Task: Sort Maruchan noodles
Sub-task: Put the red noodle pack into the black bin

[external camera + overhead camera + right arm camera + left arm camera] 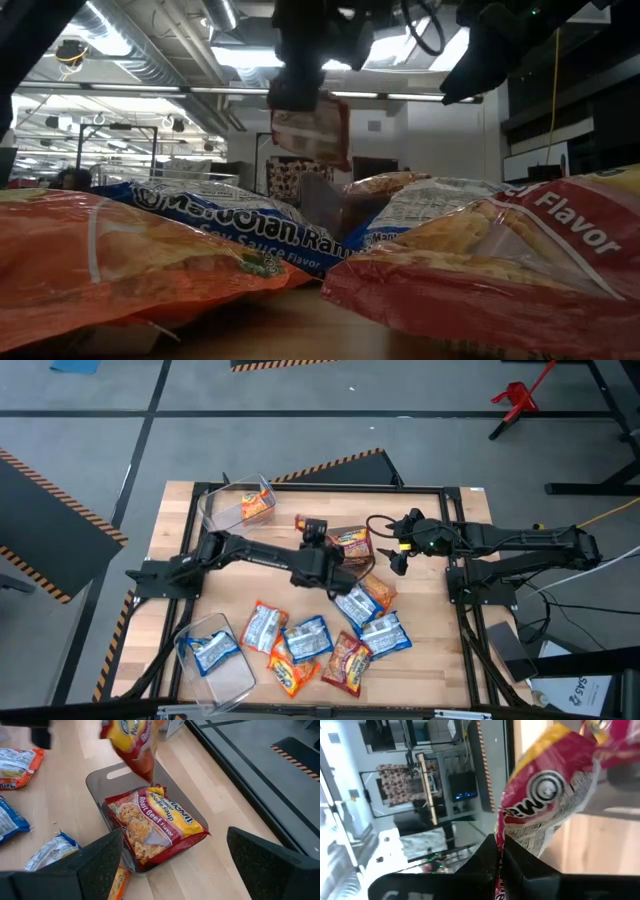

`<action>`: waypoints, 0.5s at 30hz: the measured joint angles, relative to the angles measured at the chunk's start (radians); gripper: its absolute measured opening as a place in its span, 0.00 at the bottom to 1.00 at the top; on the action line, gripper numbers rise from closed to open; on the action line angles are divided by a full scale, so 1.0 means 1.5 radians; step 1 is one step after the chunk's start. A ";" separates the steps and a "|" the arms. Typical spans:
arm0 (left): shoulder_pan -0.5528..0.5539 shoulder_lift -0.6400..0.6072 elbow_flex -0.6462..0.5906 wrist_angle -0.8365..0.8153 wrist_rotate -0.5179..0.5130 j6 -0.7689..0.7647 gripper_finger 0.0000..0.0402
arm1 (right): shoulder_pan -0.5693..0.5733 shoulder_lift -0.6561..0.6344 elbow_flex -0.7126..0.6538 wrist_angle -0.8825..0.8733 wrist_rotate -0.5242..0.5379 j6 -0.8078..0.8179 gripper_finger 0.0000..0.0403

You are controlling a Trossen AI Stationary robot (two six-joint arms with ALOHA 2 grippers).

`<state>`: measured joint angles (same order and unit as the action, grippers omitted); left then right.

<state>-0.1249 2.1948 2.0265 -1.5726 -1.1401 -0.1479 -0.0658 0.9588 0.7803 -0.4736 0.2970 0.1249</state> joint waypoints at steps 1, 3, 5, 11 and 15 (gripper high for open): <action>0.004 0.000 -0.003 0.000 -0.002 0.020 0.00 | 0.000 0.000 0.000 0.000 0.000 0.000 0.85; 0.007 0.000 -0.013 0.001 -0.012 0.054 0.00 | 0.000 0.000 0.000 0.000 0.001 0.000 0.85; 0.008 0.000 -0.030 0.001 -0.035 0.076 0.00 | 0.000 0.000 0.000 0.000 0.001 0.000 0.85; 0.005 0.000 -0.072 0.002 -0.072 0.089 0.00 | 0.000 0.000 0.000 -0.001 0.000 0.000 0.85; -0.002 0.000 -0.110 0.006 -0.101 0.090 0.00 | 0.000 0.000 0.000 0.000 -0.001 0.000 0.85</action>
<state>-0.1283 2.1948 1.8613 -1.5631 -1.2912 -0.0128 -0.0658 0.9588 0.7803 -0.4742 0.2962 0.1249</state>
